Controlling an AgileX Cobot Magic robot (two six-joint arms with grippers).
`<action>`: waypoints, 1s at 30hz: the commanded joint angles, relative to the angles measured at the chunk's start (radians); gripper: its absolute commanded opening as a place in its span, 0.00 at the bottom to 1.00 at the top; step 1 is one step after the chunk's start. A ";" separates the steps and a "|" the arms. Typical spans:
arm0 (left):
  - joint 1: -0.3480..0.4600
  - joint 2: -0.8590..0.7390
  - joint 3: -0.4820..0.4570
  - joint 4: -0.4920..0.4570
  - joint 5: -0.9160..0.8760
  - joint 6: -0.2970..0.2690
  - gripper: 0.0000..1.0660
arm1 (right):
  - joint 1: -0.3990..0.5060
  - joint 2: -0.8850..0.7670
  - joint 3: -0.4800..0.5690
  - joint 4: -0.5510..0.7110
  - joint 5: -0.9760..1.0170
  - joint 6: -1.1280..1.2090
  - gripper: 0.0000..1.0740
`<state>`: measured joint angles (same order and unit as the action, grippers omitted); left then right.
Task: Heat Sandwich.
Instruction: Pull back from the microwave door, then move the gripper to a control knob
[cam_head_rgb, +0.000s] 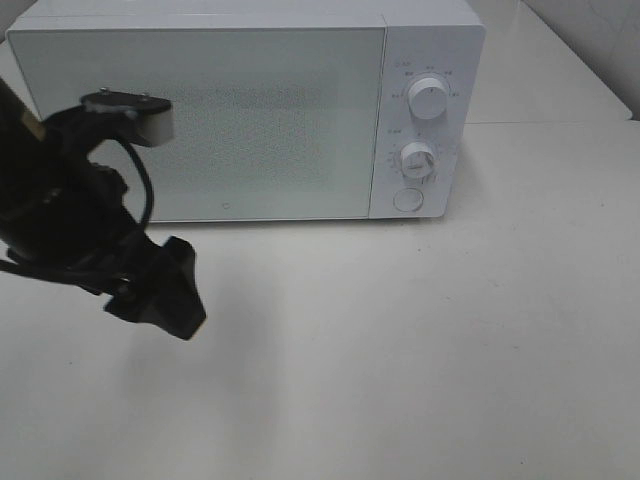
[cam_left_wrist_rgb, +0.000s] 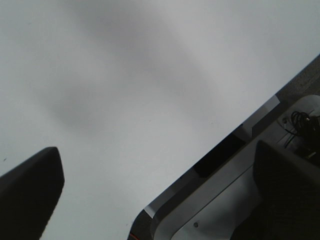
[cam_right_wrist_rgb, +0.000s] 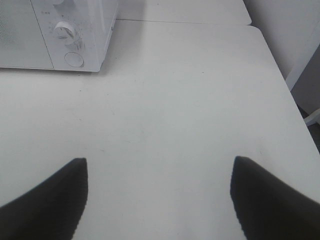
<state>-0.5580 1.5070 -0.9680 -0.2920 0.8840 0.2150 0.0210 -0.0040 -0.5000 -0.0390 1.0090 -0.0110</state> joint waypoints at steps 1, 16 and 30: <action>0.101 -0.034 0.003 0.007 0.069 -0.009 0.92 | -0.007 -0.025 0.002 -0.004 -0.012 0.011 0.71; 0.489 -0.179 0.015 0.034 0.220 -0.051 0.92 | -0.007 -0.025 0.002 -0.004 -0.012 0.011 0.71; 0.587 -0.450 0.016 0.292 0.352 -0.252 0.92 | -0.007 -0.025 0.002 -0.004 -0.012 0.011 0.71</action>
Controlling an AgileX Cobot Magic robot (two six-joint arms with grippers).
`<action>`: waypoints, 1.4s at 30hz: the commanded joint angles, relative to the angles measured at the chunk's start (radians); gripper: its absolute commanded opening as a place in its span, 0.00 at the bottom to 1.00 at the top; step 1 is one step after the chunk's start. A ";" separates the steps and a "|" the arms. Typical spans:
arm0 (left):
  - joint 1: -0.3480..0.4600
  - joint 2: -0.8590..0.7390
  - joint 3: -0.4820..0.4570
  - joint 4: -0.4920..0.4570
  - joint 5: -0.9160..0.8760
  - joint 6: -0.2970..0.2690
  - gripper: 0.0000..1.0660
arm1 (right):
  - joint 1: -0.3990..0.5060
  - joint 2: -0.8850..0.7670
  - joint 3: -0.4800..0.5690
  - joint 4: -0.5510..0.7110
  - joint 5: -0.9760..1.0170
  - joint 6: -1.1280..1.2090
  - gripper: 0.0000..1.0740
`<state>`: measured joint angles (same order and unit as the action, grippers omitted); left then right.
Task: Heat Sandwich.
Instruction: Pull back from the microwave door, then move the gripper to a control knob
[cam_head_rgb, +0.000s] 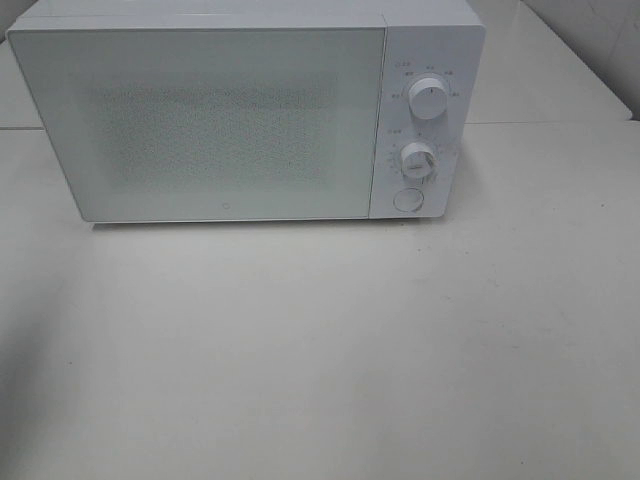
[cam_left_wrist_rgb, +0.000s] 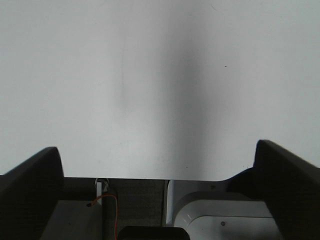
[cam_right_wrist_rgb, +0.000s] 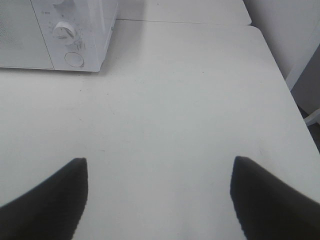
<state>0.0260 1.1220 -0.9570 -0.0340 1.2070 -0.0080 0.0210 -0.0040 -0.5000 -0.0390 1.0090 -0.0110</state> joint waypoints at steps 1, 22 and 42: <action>0.003 -0.089 0.008 0.034 0.031 -0.029 0.92 | -0.007 -0.025 0.002 -0.004 -0.012 0.011 0.71; 0.003 -0.805 0.412 0.014 -0.126 0.008 0.92 | -0.007 -0.025 0.002 -0.004 -0.012 0.011 0.71; 0.003 -1.150 0.441 0.034 -0.140 0.008 0.92 | -0.007 -0.022 0.002 -0.004 -0.012 0.011 0.71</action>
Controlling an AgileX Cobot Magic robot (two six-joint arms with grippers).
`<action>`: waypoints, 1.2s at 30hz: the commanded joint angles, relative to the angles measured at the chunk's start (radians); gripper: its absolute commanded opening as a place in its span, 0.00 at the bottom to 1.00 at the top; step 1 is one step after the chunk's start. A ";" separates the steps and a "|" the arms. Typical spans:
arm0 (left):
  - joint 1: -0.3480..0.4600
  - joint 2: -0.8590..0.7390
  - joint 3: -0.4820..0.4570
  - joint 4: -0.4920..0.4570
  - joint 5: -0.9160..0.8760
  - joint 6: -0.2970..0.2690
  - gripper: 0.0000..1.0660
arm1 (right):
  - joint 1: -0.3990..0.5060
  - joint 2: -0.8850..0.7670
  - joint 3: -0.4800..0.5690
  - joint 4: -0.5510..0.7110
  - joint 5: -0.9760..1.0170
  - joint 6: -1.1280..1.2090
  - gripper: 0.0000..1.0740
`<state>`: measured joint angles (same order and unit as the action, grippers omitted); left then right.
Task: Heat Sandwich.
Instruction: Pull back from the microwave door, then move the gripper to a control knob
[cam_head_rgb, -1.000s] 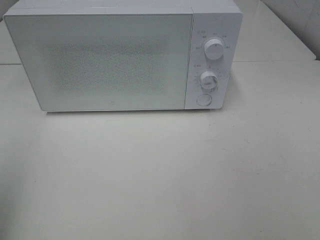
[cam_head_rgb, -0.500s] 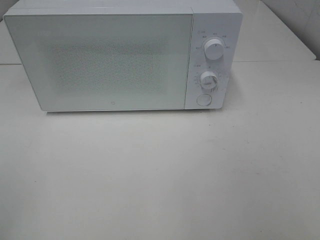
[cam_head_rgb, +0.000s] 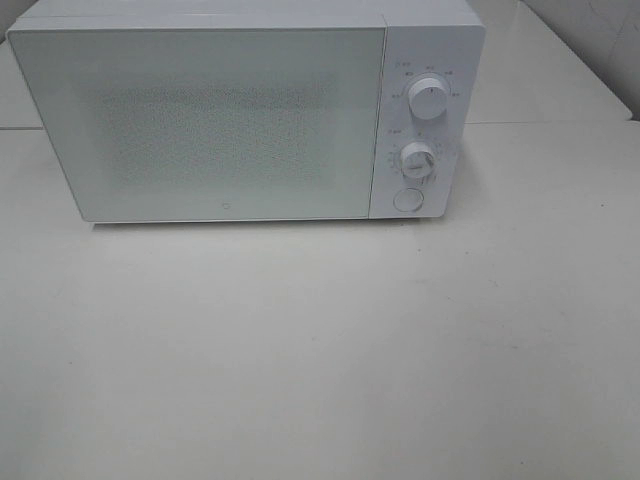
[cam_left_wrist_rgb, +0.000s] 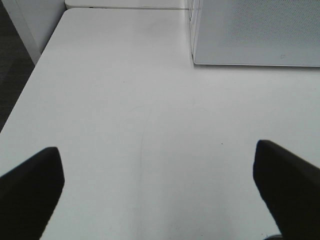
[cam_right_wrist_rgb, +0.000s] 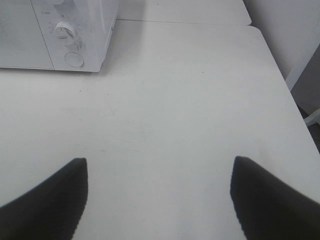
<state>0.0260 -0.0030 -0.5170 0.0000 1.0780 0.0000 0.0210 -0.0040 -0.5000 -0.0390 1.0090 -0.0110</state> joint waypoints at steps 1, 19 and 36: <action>0.003 -0.025 0.001 0.000 -0.011 0.000 0.92 | -0.007 -0.022 0.002 -0.004 -0.012 0.011 0.71; 0.003 -0.020 0.001 0.000 -0.011 0.000 0.92 | -0.007 -0.022 0.002 -0.004 -0.012 0.011 0.71; 0.003 -0.020 0.001 0.000 -0.011 0.000 0.92 | -0.007 -0.022 0.002 -0.004 -0.012 0.011 0.71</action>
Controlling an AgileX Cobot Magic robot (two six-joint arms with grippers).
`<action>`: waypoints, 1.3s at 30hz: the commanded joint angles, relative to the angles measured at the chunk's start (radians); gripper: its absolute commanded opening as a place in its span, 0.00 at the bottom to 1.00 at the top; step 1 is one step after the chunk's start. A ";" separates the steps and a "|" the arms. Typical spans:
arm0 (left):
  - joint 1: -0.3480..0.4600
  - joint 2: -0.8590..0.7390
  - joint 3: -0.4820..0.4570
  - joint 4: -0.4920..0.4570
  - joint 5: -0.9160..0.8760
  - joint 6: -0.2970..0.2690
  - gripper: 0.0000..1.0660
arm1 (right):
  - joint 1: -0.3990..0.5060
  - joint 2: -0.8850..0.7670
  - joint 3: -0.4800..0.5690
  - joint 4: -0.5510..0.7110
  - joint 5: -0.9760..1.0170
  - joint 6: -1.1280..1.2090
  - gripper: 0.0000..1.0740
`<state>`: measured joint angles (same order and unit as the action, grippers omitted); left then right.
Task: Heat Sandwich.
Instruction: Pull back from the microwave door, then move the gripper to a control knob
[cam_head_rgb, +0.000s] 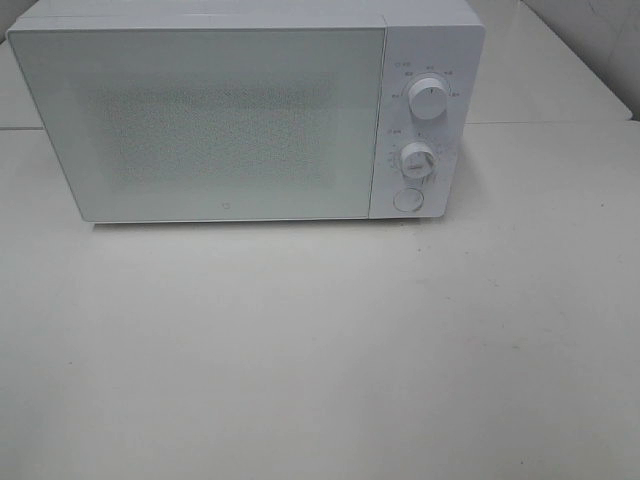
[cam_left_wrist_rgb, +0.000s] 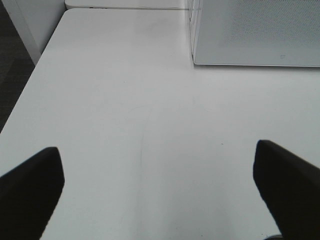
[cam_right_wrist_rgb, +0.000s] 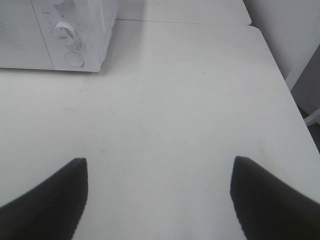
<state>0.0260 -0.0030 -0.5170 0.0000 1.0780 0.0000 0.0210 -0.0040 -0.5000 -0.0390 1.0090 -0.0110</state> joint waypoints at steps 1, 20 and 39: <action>0.003 -0.020 0.001 0.000 -0.011 0.000 0.92 | -0.007 -0.022 0.002 -0.004 -0.012 0.011 0.71; 0.003 -0.020 0.001 0.000 -0.011 0.000 0.92 | -0.007 -0.014 -0.026 -0.006 -0.033 0.011 0.72; 0.003 -0.020 0.001 0.000 -0.011 0.000 0.92 | -0.007 0.276 -0.041 -0.005 -0.317 0.011 0.71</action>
<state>0.0260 -0.0030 -0.5170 0.0000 1.0780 0.0000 0.0210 0.2480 -0.5320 -0.0390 0.7390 -0.0110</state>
